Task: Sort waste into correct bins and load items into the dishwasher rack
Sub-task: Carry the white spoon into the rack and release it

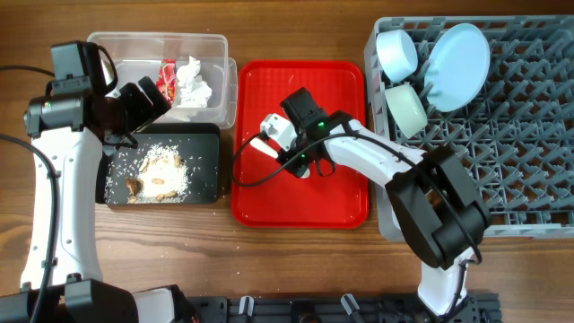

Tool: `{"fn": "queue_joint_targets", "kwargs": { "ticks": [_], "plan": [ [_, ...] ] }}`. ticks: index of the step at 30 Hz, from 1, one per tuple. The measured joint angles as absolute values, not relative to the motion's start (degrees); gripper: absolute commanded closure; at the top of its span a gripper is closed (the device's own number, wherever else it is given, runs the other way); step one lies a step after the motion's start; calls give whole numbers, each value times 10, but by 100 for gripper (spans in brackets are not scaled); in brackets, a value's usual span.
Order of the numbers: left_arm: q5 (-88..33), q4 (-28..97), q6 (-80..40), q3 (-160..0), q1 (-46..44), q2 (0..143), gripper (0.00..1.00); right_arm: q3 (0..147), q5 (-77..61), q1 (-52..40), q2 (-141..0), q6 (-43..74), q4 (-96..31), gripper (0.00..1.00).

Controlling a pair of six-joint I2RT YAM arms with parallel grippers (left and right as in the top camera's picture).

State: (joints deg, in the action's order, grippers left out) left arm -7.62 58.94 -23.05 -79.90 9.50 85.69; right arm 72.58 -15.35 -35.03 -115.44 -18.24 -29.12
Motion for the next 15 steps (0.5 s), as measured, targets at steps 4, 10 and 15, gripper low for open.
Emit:
{"fn": "queue_joint_targets", "kwargs": {
  "ticks": [4,10,15],
  "plan": [
    [-76,589,-230,-799,95,857,0,732,-151,-350,-1153,-132,-312,96],
    [-76,589,-230,-799,95,857,0,759,-133,-336,-1133,-58,-411,96],
    [-76,589,-230,-799,95,857,0,807,-121,-282,-1027,27,-453,96]
  ]
}}
